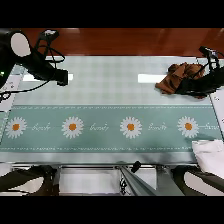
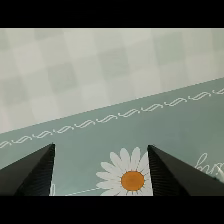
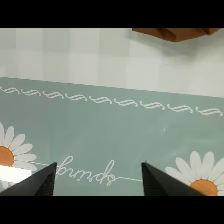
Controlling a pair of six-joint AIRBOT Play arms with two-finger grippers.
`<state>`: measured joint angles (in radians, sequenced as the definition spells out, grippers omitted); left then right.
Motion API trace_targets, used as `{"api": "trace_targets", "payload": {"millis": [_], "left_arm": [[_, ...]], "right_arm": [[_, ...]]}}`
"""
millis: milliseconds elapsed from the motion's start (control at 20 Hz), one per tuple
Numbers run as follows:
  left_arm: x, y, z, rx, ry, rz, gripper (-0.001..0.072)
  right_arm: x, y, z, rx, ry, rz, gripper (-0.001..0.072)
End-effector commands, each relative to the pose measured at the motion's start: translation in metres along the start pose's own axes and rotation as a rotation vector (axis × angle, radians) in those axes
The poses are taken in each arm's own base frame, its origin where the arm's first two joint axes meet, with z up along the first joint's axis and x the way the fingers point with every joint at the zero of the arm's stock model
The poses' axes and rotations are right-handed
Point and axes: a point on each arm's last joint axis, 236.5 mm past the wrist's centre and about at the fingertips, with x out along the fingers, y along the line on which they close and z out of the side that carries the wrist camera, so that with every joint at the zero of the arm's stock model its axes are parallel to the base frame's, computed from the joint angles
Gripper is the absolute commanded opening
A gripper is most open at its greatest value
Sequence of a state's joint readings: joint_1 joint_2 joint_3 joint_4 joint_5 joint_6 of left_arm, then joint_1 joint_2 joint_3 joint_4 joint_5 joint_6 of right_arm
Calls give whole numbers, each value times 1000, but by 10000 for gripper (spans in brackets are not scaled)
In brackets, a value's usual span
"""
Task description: Fold the shirts.
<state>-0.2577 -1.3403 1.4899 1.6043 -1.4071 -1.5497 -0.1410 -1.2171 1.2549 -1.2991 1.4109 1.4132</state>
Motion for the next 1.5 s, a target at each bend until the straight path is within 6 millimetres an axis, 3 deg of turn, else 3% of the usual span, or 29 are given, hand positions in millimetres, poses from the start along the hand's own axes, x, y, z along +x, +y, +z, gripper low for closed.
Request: {"api": "trace_targets", "payload": {"millis": [0, 950, 1100, 1250, 1350, 1450], "left_arm": [[0, 0, 0, 1, -1, 0, 709], [0, 0, 3, 0, -12, -1, 709], [4, -3, 23, -3, -85, -14, 709], [15, -5, 34, -4, -113, -18, 708], [26, -5, 39, -3, -113, -18, 708], [32, -2, 49, 4, -146, -7, 709]], "right_arm": [[0, 0, 0, -1, 0, 0, 612], [0, 0, 1, -1, -3, 1, 612], [-1, 9, 15, 8, -63, 38, 611], [-2, 5, 30, 6, -124, 19, 606], [-7, -13, 58, -19, -247, -61, 594], [-28, -59, 96, 81, -433, -209, 594]]}}
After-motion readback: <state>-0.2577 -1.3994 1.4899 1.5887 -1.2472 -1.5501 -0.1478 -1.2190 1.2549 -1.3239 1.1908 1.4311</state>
